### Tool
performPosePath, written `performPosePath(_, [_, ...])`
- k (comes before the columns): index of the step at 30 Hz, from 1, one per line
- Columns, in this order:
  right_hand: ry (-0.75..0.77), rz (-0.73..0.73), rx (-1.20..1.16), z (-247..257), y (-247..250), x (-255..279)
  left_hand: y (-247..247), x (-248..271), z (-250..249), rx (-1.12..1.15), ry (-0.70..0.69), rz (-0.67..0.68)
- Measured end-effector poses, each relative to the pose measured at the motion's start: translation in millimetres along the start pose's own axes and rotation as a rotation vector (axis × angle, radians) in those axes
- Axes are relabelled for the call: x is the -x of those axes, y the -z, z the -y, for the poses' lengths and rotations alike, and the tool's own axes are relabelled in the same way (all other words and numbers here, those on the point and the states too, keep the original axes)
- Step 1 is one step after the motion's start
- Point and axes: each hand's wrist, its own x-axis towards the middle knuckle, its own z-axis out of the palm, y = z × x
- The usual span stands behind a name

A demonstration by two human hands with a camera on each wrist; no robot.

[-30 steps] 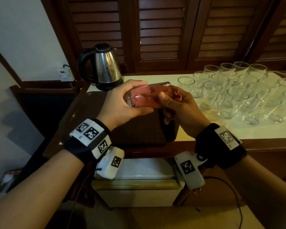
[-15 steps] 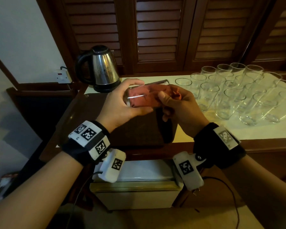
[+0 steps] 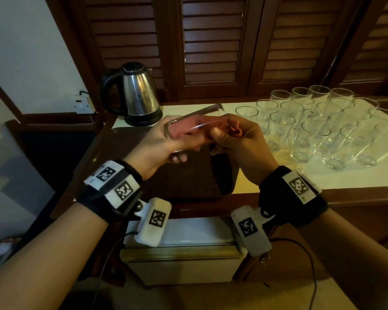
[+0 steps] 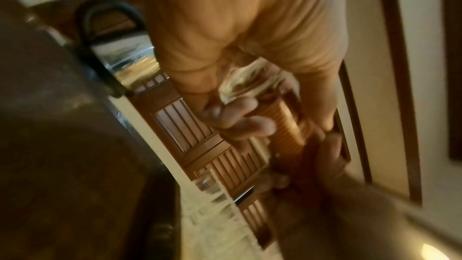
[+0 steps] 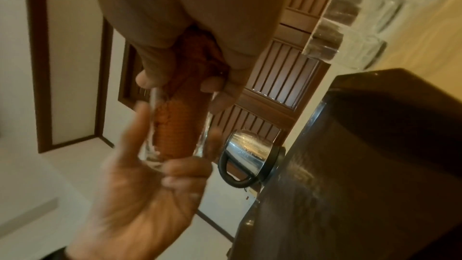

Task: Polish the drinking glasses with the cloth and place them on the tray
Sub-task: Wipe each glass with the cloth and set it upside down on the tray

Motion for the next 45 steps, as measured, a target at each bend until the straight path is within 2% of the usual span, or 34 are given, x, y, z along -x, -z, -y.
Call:
performPosePath(1, [0.032, 0.02, 0.03, 0.4, 1.1, 0.1, 1.1, 0.6, -0.8, 0.105, 0.047, 0.031])
performPosePath(3, [0.036, 0.052, 0.046, 0.8, 1.3, 0.1, 2.9, 2.7, -1.7, 0.136, -0.01, 0.016])
performPosePath(7, [-0.144, -0.009, -0.071, -2.1, -3.2, 0.8, 1.5, 6.6, -1.4, -0.356, -0.377, -0.14])
performPosePath(8, [-0.151, -0.025, -0.081, -2.5, -4.0, 0.9, 0.7, 5.3, 1.1, -0.417, -0.403, -0.148])
performPosePath(10, [-0.088, -0.036, -0.069, -2.6, -4.3, 0.0, -0.9, 2.1, 4.2, -0.351, -0.305, -0.148])
performPosePath(13, [0.058, 0.0, 0.006, -0.5, -1.2, -2.4, -3.8, 4.2, -2.3, 0.101, 0.016, -0.033])
performPosePath(14, [0.084, 0.02, 0.032, 0.4, -0.8, -3.0, -3.0, 4.4, -3.4, 0.178, 0.032, -0.017])
performPosePath(16, [0.049, 0.045, 0.042, 2.6, -3.0, -2.7, 0.1, 7.2, -6.4, 0.091, -0.069, -0.06])
performPosePath(19, [-0.105, 0.023, -0.061, 2.6, -5.3, -1.2, 1.6, 10.2, -5.5, -0.347, -0.38, -0.188])
performPosePath(20, [-0.119, 0.014, -0.085, 2.5, -5.8, -0.7, 0.2, 10.1, -2.7, -0.419, -0.44, -0.206])
performPosePath(21, [-0.105, 0.006, -0.095, 2.7, -6.4, -0.5, -0.8, 8.5, 0.5, -0.423, -0.444, -0.212])
performPosePath(22, [-0.074, -0.002, -0.096, 3.4, -6.7, -0.6, -1.0, 6.1, 2.4, -0.368, -0.388, -0.195])
performPosePath(25, [0.062, 0.02, -0.036, 3.6, -4.1, -0.9, -0.1, 6.4, -1.9, 0.062, -0.051, -0.011])
performPosePath(26, [0.097, 0.043, 0.0, 3.6, -2.5, -0.9, 1.7, 6.2, -2.4, 0.165, -0.01, 0.009])
performPosePath(28, [0.087, 0.082, 0.034, 4.7, -2.1, -1.2, 4.4, 7.7, -4.7, 0.145, -0.079, -0.032])
performPosePath(31, [-0.059, 0.05, -0.046, 3.9, -5.3, -1.7, 3.7, 12.0, -5.5, -0.218, -0.354, -0.143])
performPosePath(33, [-0.102, 0.018, -0.085, 3.8, -7.5, -2.1, 2.2, 11.0, -1.5, -0.316, -0.435, -0.159])
performPosePath(35, [-0.06, 0.007, -0.072, 3.9, -8.3, -2.2, 2.8, 6.5, 1.2, -0.258, -0.341, -0.133])
performPosePath(37, [0.035, 0.019, -0.032, 2.5, -7.1, -2.9, 3.8, 3.9, -2.0, -0.034, -0.141, -0.046])
performPosePath(39, [0.075, 0.053, -0.007, 2.1, -6.4, -2.7, 4.1, 5.2, -5.4, 0.142, -0.065, -0.031])
performPosePath(41, [-0.005, 0.059, -0.031, 2.7, -8.1, -2.2, 1.6, 11.2, -10.2, 0.049, -0.163, -0.102])
performPosePath(43, [-0.115, 0.04, -0.083, 2.1, -8.7, -2.2, -0.9, 14.7, -11.2, -0.178, -0.327, -0.164])
performPosePath(45, [-0.143, 0.019, -0.107, 1.7, -9.0, -2.9, -0.7, 10.2, -6.2, -0.271, -0.336, -0.177])
